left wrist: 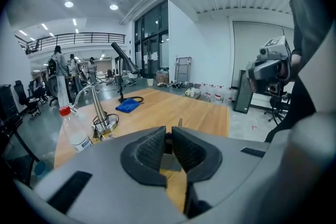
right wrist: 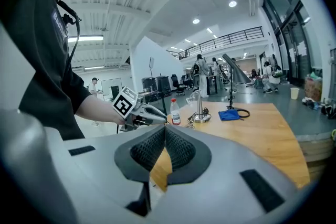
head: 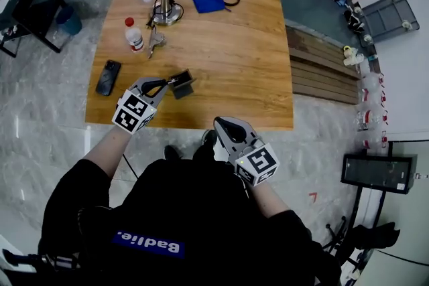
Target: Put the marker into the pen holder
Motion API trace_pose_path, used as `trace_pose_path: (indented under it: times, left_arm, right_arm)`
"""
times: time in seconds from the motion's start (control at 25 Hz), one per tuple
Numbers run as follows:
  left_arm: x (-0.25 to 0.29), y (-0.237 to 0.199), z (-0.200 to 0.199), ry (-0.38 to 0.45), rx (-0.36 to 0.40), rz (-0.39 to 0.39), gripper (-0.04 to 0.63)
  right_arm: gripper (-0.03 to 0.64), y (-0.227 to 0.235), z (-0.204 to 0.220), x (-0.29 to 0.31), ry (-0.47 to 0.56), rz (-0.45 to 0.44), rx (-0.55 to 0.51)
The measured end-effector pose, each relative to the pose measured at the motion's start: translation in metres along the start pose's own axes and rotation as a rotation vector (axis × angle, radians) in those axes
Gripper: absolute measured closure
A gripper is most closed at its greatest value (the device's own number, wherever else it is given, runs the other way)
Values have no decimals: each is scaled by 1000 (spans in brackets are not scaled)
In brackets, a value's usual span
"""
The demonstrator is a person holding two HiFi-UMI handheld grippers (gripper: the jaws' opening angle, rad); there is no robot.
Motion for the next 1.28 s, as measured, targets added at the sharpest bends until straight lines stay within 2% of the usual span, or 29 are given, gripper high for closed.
trace_pose_path:
  times: [0.16,0.4,0.8,1.28]
  left_arm:
    - [20,-9,12,-70,-9,32,551]
    - [43,-20,27,-140,-38,58,551]
    - [72,-29,43,-248,-84,109,551]
    - [79,-29,50,-264,-141,128,551]
  right_arm:
    - [609,8,4,-1,-15,-1,-10]
    - [609,24,-3,2,21,0,8]
    - [609,45,-11,4,21,-21,9]
    - [609,53,-17,12,23,-63,-14]
Point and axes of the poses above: the fingertips, and each gripper's own axes: x forward along the fingers, y to its right, z out of its underside, the point moved 2 cm from there along -x, backward along the fingers, and after that the axes turned 11 degrees about z, right-handed, at the moved point
